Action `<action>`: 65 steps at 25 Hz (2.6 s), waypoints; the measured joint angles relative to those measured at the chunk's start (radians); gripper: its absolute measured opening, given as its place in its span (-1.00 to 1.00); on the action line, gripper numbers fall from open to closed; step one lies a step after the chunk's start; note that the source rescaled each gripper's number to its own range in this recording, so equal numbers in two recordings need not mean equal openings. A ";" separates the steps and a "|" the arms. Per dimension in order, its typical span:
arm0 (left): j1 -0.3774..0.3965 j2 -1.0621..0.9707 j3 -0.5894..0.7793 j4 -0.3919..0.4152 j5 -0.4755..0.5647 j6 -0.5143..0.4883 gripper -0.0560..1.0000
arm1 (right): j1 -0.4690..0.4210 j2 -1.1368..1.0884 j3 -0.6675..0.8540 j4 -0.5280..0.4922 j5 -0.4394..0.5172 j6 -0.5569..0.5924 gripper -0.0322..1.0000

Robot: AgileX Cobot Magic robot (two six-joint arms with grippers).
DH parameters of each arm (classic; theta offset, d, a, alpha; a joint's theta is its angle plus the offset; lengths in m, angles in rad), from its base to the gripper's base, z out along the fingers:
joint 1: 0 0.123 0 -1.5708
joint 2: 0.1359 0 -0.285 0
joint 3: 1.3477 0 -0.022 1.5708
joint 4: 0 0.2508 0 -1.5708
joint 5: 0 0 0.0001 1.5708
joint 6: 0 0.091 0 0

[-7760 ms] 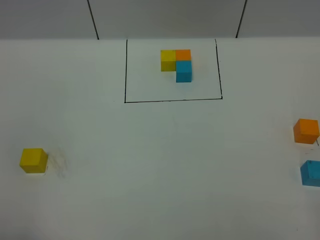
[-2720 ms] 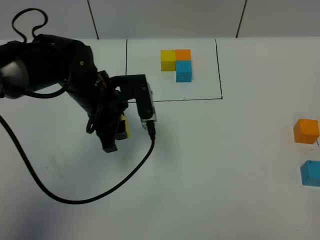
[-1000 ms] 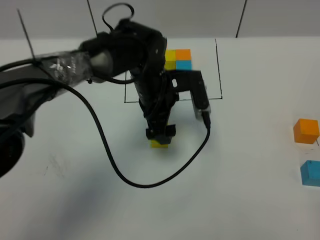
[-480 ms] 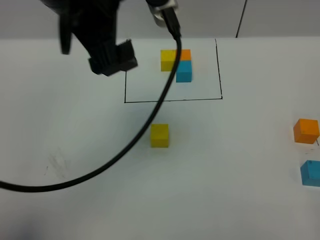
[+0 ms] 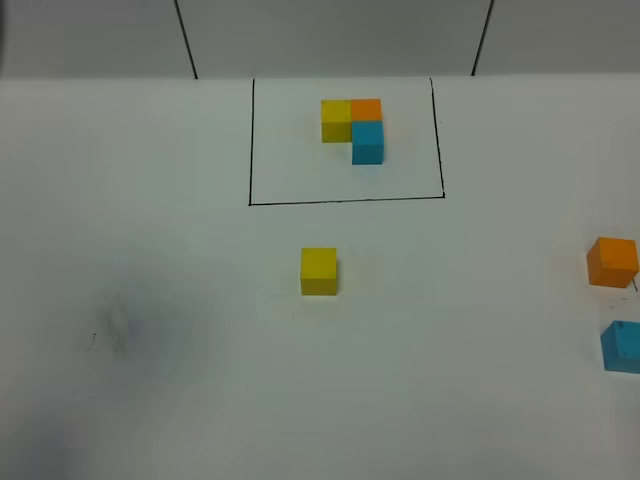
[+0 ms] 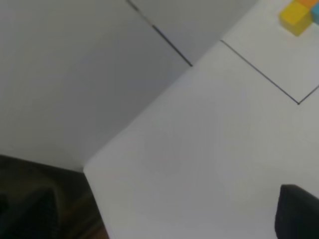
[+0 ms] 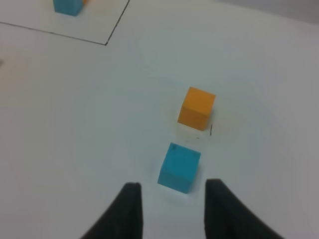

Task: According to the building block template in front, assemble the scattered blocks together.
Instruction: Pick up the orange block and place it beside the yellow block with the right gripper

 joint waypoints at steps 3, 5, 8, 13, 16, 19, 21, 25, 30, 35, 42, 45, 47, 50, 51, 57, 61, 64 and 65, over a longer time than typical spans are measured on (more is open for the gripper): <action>0.000 -0.208 0.092 0.082 0.000 -0.106 0.66 | 0.000 0.000 0.000 0.000 0.000 0.000 -0.94; 0.000 -0.361 0.131 0.134 0.000 -0.179 0.64 | 0.000 0.000 0.000 0.000 0.000 0.000 -0.94; 0.000 -0.542 0.156 0.143 0.001 -0.194 0.62 | 0.000 0.000 0.000 0.000 0.000 0.000 -0.94; 0.083 -0.728 0.174 -0.007 0.001 -0.031 0.55 | 0.000 0.000 0.000 0.000 0.000 0.000 -0.94; 0.234 -0.778 0.210 -0.111 0.001 0.090 0.52 | 0.000 0.000 0.000 0.000 0.000 0.000 -0.94; 0.390 -0.821 0.260 -0.226 0.001 0.090 0.51 | 0.000 0.000 0.000 0.000 0.000 0.000 -0.94; 0.471 -0.854 0.305 -0.297 0.001 0.012 0.50 | 0.000 0.000 0.000 0.000 0.000 0.000 -0.94; 0.585 -0.934 0.462 -0.442 0.001 -0.101 0.48 | 0.000 0.000 0.000 0.000 0.000 0.000 -0.94; 0.653 -1.021 0.697 -0.479 0.001 -0.147 0.46 | 0.000 0.000 0.000 0.000 0.000 0.000 -0.94; 0.663 -1.024 0.865 -0.487 -0.019 -0.175 0.45 | 0.000 0.000 0.000 0.000 0.000 0.000 -0.94; 0.663 -1.024 0.978 -0.487 -0.105 -0.230 0.42 | 0.000 0.000 0.000 0.000 0.000 0.000 -0.94; 0.663 -1.024 0.995 -0.488 -0.119 -0.231 0.42 | 0.000 0.000 0.000 0.000 0.000 0.000 -0.94; 0.663 -1.024 0.998 -0.489 -0.120 -0.231 0.41 | 0.000 0.000 0.000 0.000 0.000 0.000 -0.94; 0.663 -1.024 0.998 -0.489 -0.121 -0.231 0.41 | 0.000 0.000 0.000 0.000 0.000 0.000 -0.94; 0.663 -1.024 0.998 -0.489 -0.121 -0.231 0.40 | 0.000 0.000 0.000 0.000 0.000 0.000 -0.94; 0.663 -1.024 0.998 -0.489 -0.124 -0.231 0.40 | 0.000 0.000 0.000 0.000 0.000 0.000 -0.94; 0.663 -1.024 0.998 -0.489 -0.126 -0.229 0.40 | 0.000 0.000 0.000 0.000 0.000 0.000 -0.94; 0.663 -1.024 0.998 -0.489 -0.126 -0.228 0.40 | 0.000 0.000 0.000 0.000 0.000 0.000 -0.94; 0.663 -1.024 0.998 -0.489 -0.126 -0.228 0.40 | 0.000 0.000 0.000 0.000 0.000 0.000 -0.94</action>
